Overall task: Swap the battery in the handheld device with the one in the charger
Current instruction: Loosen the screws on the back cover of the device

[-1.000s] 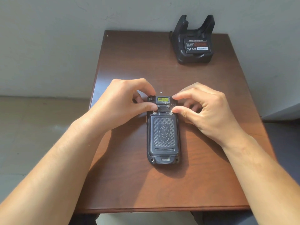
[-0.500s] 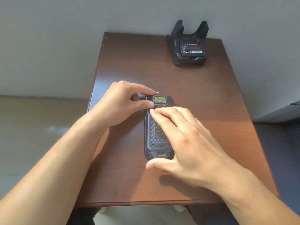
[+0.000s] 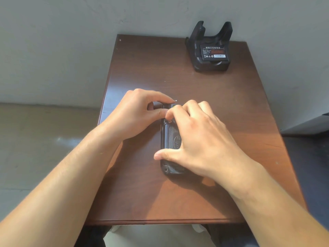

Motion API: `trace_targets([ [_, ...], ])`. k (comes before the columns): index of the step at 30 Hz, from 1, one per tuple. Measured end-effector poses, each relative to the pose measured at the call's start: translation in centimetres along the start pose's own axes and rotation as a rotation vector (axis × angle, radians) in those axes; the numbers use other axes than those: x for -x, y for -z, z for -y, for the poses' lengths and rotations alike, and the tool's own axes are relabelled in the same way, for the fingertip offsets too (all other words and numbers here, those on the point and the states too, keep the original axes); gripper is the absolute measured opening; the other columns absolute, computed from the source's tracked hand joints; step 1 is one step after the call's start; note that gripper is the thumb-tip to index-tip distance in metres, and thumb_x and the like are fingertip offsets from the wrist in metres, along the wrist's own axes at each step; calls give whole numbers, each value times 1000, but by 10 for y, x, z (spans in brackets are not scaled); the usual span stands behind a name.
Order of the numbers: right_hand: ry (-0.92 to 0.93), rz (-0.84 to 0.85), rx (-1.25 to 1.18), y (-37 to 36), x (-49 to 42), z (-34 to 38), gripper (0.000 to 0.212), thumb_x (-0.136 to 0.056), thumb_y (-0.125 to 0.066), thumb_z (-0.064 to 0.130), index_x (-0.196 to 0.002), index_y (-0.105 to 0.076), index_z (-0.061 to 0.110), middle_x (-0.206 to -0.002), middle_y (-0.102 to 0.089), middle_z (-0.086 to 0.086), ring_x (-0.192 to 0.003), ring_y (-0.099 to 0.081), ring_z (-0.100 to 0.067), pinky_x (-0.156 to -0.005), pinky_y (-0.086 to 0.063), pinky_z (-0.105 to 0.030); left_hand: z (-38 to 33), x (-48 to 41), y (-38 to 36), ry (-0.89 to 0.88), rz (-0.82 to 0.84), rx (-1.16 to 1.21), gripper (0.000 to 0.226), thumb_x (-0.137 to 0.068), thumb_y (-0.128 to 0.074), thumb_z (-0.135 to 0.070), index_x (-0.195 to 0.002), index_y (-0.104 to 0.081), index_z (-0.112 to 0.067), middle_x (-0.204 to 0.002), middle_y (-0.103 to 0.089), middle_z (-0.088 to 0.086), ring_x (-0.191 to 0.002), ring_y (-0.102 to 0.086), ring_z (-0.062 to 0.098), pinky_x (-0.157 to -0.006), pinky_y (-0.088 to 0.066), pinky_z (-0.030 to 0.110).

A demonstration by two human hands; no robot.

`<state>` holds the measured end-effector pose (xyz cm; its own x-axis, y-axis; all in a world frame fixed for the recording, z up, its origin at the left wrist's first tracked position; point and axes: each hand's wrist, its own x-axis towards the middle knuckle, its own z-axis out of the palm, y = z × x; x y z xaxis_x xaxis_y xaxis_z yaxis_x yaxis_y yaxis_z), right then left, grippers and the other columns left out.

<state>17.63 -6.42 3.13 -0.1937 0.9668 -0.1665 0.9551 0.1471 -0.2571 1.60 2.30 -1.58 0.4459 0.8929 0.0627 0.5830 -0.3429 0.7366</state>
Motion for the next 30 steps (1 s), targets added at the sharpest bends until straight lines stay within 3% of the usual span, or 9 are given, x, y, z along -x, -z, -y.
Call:
trace_targets([
  [5, -13, -12, -79, -3, -3, 0, 72, -60, -76, 76, -106, -48, 29, -109, -45, 7, -109, -39, -19, -90, -48, -38, -1, 1, 1, -1, -1, -5, 23, -81, -72, -38, -103, -75, -32, -48, -51, -20, -50, -40, 8, -50, -33, 13],
  [10, -3, -30, -125, -4, -4, -1, 69, -60, -79, 71, -105, -47, 29, -106, -43, 6, -106, -37, -18, -93, -48, -40, -2, 1, 1, 1, -2, 8, 20, -82, -72, -37, -101, -75, -33, -45, -47, -11, -49, -38, 10, -49, -32, 15],
  [16, 40, -68, -159, -8, -5, -8, 67, -64, -80, 66, -109, -49, 28, -108, -49, 6, -104, -41, -19, -93, -47, -38, -3, 2, 3, 1, 38, -11, 22, -84, -71, -38, -106, -74, -35, -49, -53, -18, -50, -44, 8, -51, -33, 14],
  [19, 127, -147, -247, -7, -5, -26, 54, -75, -81, 48, -118, -56, 25, -109, -57, 5, -103, -53, -19, -92, -50, -41, -2, 1, 10, 7, 110, -19, 29, -84, -72, -38, -113, -71, -38, -61, -66, -9, -57, -53, 4, -56, -37, 14],
  [21, 157, -242, -313, -6, -7, -45, 46, -81, -81, 30, -122, -62, 21, -110, -62, 4, -99, -62, -15, -88, -56, -38, -1, 1, 13, 4, 139, -19, 36, -83, -74, -37, -118, -69, -39, -69, -71, -6, -64, -58, 5, -66, -45, 21],
  [26, 154, -352, -295, -14, -21, -82, 35, -85, -78, 11, -119, -73, 14, -119, -71, -1, -88, -71, -14, -82, -53, -15, -2, 2, 14, -8, 112, -31, 42, -80, -78, -35, -121, -70, -35, -71, -74, -5, -72, -66, 12, -80, -54, 31],
  [28, 182, -376, -290, -18, -24, -85, 29, -85, -78, 11, -114, -76, 12, -113, -76, 0, -90, -72, -11, -87, -54, -19, -3, 2, 14, -13, 97, -43, 41, -79, -78, -35, -120, -70, -34, -70, -76, -6, -73, -69, 9, -82, -54, 32],
  [30, 199, -391, -315, -18, -25, -88, 25, -86, -78, 13, -111, -78, 12, -106, -78, 1, -83, -67, 3, -86, -57, -28, -4, 2, 13, -12, 79, -60, 41, -79, -79, -36, -119, -71, -34, -68, -76, -6, -69, -67, 5, -81, -54, 32],
])
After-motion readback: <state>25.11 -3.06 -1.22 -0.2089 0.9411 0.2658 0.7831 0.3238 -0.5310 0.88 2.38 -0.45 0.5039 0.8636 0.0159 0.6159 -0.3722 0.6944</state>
